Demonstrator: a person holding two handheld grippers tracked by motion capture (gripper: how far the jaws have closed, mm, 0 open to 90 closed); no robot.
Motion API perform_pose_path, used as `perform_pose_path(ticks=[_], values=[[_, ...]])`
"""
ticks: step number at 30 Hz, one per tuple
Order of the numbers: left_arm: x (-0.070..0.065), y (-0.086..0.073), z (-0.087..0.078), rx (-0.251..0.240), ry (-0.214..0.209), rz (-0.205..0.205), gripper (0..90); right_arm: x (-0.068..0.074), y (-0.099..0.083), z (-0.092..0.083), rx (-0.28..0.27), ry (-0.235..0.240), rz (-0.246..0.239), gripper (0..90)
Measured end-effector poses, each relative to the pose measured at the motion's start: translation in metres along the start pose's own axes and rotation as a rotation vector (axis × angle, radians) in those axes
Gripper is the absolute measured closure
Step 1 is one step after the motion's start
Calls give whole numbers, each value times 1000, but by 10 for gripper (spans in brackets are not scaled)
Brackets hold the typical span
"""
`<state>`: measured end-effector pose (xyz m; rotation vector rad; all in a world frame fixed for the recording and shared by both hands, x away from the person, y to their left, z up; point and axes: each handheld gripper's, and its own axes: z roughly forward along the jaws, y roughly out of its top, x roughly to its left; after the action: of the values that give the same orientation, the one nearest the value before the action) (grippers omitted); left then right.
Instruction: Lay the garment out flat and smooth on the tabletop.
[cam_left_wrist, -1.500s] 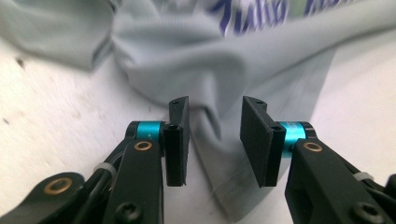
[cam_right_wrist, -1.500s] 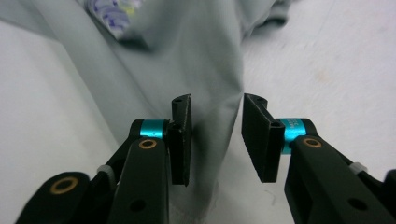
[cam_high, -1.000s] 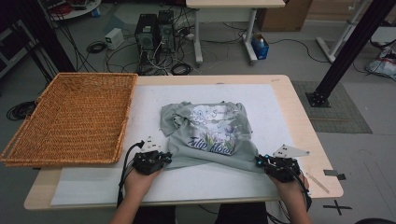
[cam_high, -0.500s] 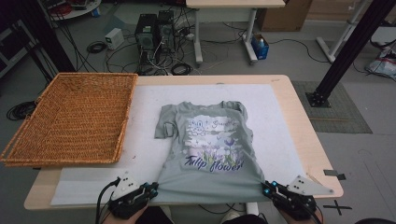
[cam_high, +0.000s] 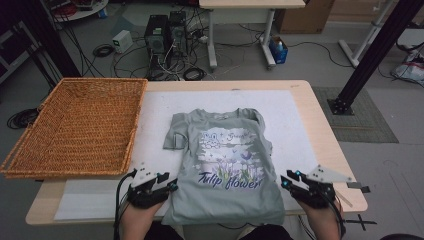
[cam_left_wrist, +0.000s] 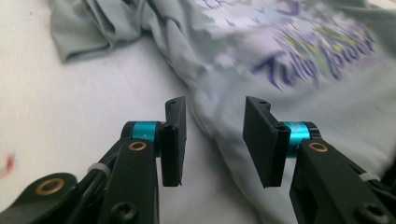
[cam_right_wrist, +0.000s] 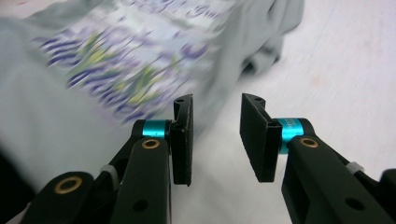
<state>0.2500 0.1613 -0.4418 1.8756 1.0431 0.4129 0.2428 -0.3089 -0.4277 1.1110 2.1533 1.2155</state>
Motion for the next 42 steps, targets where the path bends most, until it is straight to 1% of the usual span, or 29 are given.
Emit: perform_pose_path(ticks=[3, 6, 7, 10, 13, 17, 18, 19, 20, 21, 22, 23, 25, 26, 28, 30, 32, 33, 34, 35, 36, 37, 38, 39, 40, 41, 42], values=[[12, 14, 17, 4, -5, 1, 569, -17, 16, 20, 3, -17, 6, 656], [22, 28, 30, 4, -5, 9, 517, -32, 34, 40, 17, -31, 6, 641], [25, 33, 33, -1, -4, 11, 497, -37, 39, 47, 20, -28, 6, 636], [34, 47, 40, -9, -10, 33, 437, -50, 57, 73, 37, -38, 8, 630], [40, 59, 43, -35, -13, 45, 405, -63, 72, 102, 83, -56, -2, 611], [52, 72, 50, -54, -1, 29, 386, -75, 88, 137, 94, -50, -6, 603], [55, 75, 52, -49, 2, 28, 385, -78, 90, 147, 108, -42, -6, 604], [58, 78, 55, -50, 6, 22, 385, -80, 91, 158, 141, -37, -9, 610], [61, 80, 58, -49, 9, 16, 384, -82, 90, 168, 188, -32, -9, 653], [64, 82, 60, -44, 10, 20, 383, -83, 88, 176, 225, -9, 0, 740], [66, 84, 62, -45, 10, 15, 383, -85, 86, 179, 212, 10, -3, 828], [68, 86, 64, -44, 10, 18, 384, -86, 88, 179, 203, 3, -2, 875], [69, 89, 67, -48, 12, 17, 383, -91, 92, 175, 181, -38, -26, 882], [70, 91, 69, -48, 11, 16, 384, -96, 95, 170, 158, -54, -18, 882], [70, 94, 72, -48, 7, 16, 384, -110, 99, 159, 108, -82, 21, 883], [70, 97, 74, -49, 3, 22, 384, -122, 102, 149, 99, -112, 40, 883], [71, 98, 75, -67, -9, 13, 384, -131, 104, 142, 90, -137, 50, 881], [71, 99, 74, -69, -11, 11, 384, -135, 102, 138, 74, -136, 71, 860], [72, 99, 74, -71, -14, 10, 384, -136, 101, 136, 61, -131, 97, 789], [72, 98, 75, -72, -16, 4, 384, -137, 99, 135, 67, -129, 117, 749], [72, 98, 75, -69, -17, 5, 384, -135, 97, 134, 96, -130, 102, 747], [71, 98, 75, -62, -20, 8, 384, -133, 94, 132, 107, -140, 70, 729], [71, 98, 76, -62, -22, 11, 384, -131, 92, 129, 110, -142, 67, 686], [70, 97, 76, -60, -22, 8, 384, -131, 90, 126, 105, -131, 96, 662], [70, 97, 75, -57, -24, 16, 384, -131, 87, 123, 93, -111, 121, 639], [70, 98, 75, -61, -27, 13, 384, -129, 86, 122, 102, -93, 137, 597], [70, 98, 74, -61, -29, 17, 384, -126, 85, 123, 128, -79, 136, 577]])
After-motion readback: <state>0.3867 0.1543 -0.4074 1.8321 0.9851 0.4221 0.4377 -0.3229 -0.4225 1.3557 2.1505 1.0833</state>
